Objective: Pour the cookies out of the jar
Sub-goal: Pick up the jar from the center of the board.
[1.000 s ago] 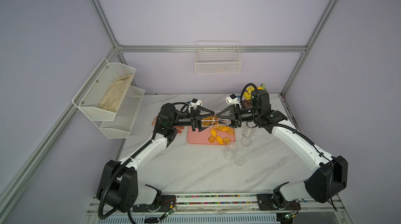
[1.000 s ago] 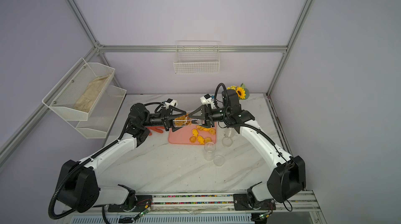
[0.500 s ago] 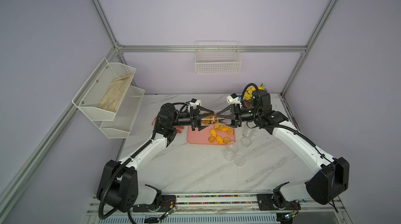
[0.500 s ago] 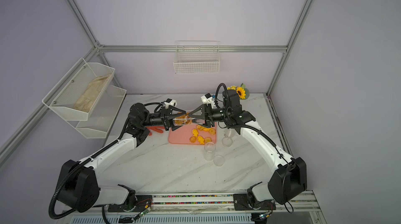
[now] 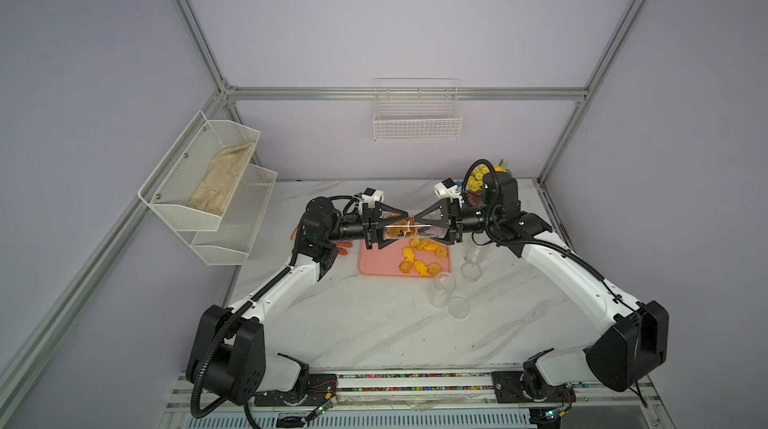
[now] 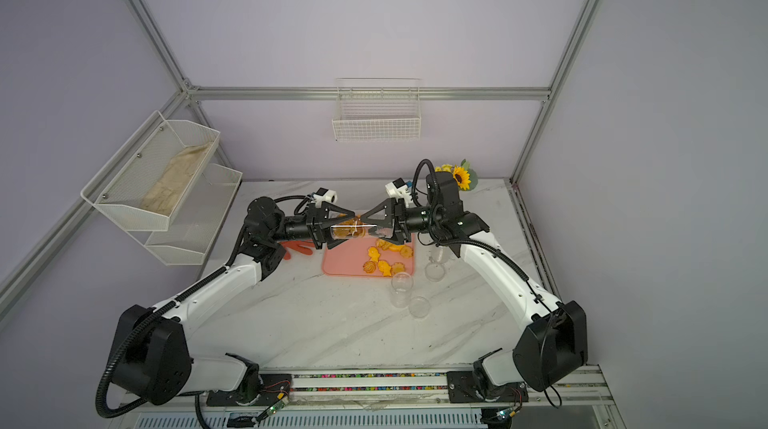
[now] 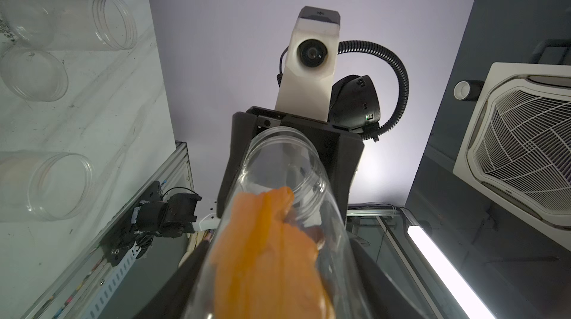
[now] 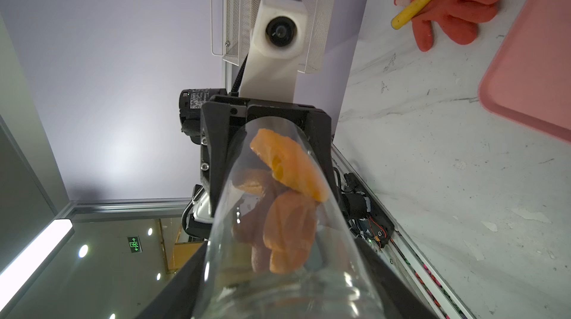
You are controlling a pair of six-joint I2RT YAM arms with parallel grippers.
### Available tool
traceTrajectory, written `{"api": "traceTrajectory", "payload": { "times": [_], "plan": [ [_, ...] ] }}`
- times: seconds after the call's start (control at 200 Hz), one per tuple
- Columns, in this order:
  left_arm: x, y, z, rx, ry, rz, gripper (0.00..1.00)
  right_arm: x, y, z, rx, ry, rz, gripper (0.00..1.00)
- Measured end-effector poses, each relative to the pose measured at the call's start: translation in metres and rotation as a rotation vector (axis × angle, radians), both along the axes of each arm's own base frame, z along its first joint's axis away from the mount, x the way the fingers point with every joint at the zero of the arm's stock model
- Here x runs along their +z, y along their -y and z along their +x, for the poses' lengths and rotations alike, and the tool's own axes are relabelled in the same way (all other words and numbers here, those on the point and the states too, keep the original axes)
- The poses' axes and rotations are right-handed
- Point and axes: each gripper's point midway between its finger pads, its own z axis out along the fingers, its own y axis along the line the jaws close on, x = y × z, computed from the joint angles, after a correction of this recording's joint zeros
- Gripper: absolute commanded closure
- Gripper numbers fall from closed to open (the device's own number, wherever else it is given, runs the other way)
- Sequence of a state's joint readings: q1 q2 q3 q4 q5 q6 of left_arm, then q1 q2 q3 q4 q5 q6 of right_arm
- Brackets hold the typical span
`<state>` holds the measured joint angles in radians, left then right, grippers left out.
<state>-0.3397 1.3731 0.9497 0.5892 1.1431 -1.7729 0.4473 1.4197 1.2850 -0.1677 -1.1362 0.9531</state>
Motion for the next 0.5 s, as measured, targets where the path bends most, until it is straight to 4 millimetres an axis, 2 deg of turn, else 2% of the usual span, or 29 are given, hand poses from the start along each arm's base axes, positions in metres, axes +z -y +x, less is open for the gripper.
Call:
{"api": "traceTrajectory", "payload": {
  "times": [0.5],
  "plan": [
    [0.0,-0.013,0.011,0.039,0.002,0.0,0.38,-0.002,0.005,0.007,-0.019,-0.007,-0.003,0.27]
  ]
}}
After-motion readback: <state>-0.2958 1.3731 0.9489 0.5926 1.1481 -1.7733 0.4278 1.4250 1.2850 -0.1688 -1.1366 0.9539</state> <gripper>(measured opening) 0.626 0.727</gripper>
